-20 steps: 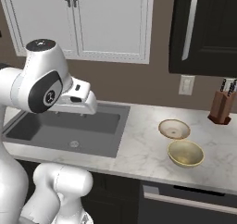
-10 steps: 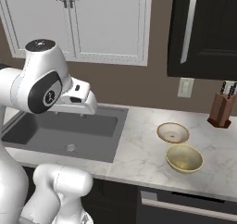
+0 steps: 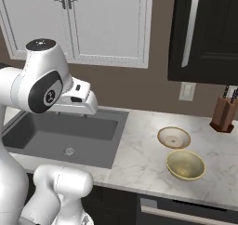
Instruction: Rinse each bowl for a few seconds and place them down in the sink or on the counter.
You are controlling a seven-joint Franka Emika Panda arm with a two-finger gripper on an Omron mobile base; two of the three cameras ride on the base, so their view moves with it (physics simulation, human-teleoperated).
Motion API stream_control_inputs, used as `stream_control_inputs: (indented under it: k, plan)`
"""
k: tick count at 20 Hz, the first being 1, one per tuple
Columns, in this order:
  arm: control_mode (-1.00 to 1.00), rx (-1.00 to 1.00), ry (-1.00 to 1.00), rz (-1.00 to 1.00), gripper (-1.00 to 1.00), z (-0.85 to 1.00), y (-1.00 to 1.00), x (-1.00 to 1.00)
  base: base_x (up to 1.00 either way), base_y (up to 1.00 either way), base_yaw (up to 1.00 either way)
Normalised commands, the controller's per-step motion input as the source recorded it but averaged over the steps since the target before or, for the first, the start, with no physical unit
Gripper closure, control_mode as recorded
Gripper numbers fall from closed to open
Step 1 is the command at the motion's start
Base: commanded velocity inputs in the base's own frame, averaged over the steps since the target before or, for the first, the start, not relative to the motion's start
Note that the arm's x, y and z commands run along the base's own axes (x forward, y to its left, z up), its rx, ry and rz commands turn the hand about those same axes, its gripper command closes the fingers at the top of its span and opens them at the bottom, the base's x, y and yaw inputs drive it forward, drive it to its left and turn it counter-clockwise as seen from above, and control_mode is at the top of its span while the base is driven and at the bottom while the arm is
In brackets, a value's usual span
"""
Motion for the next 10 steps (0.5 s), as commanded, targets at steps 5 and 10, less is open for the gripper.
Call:
stream_control_inputs:
  k: [5, 10]
  plan:
    - [1.00, 0.00, 0.00, 0.00, -1.00, 0.00, 0.00, 0.00, 0.40, -0.24, 0.00]
    - [1.00, 0.00, 0.00, 0.00, -1.00, 0.00, 0.00, 0.00, 0.34, -0.30, 0.01]
